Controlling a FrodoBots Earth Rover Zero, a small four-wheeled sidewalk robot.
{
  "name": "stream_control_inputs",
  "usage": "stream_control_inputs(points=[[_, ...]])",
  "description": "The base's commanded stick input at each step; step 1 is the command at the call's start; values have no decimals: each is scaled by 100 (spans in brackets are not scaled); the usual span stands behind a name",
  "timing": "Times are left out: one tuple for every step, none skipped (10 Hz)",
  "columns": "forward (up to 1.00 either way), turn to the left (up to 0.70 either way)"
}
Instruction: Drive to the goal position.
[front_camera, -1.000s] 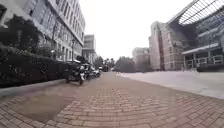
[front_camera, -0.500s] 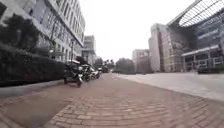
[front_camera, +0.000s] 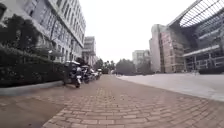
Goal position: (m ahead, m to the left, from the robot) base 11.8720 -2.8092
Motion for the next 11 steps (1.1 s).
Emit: stream_control_inputs(points=[[45, 27], [45, 11], [45, 0], [45, 0], [45, 0], [45, 0], [45, 0], [45, 0], [45, 0], [45, 0], [45, 0]])
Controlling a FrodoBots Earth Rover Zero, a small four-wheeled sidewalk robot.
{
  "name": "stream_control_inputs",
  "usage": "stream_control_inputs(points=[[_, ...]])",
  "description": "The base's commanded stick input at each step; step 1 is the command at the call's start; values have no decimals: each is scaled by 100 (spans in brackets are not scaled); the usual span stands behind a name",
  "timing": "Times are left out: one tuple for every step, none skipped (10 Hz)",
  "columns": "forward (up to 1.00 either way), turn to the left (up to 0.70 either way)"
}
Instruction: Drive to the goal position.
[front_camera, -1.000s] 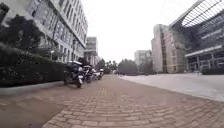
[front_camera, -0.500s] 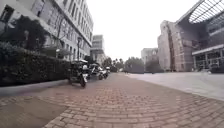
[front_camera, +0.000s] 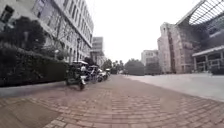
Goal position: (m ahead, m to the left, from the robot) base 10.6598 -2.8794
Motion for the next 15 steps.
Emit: stream_control_inputs(points=[[45, 0], [45, 0], [45, 0], [45, 0], [45, 0], [45, 0], [45, 0], [45, 0], [45, 0], [45, 0], [45, 0], [45, 0], [45, 0], [45, 0], [45, 0]])
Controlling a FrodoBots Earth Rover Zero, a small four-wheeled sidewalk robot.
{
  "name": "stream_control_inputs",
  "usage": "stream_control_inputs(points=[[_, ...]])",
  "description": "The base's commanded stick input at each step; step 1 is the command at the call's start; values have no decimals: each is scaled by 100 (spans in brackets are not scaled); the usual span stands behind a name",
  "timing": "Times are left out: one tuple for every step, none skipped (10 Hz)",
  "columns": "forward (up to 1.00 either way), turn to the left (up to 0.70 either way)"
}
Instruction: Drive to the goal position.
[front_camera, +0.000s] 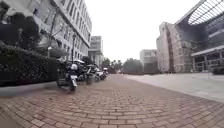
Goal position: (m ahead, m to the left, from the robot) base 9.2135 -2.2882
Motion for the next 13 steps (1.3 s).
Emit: stream_control_inputs(points=[[45, 0], [45, 0], [45, 0], [45, 0], [45, 0], [45, 0], [45, 0], [45, 0], [45, 0], [45, 0], [45, 0], [45, 0], [45, 0]])
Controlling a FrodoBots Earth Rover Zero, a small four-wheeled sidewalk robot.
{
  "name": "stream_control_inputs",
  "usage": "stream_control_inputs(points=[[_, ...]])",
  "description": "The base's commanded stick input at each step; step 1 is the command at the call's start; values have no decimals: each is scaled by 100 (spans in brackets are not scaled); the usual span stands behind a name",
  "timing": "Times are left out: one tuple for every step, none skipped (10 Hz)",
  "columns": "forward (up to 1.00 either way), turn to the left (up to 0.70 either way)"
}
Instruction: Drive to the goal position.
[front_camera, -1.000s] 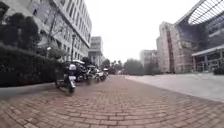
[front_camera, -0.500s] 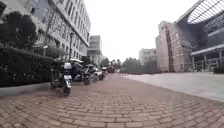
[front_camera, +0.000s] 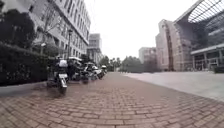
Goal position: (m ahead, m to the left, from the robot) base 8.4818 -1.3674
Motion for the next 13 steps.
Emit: stream_control_inputs(points=[[45, 0], [45, 0], [45, 0], [45, 0], [45, 0], [45, 0], [45, 0], [45, 0], [45, 0], [45, 0], [45, 0], [45, 0], [45, 0]])
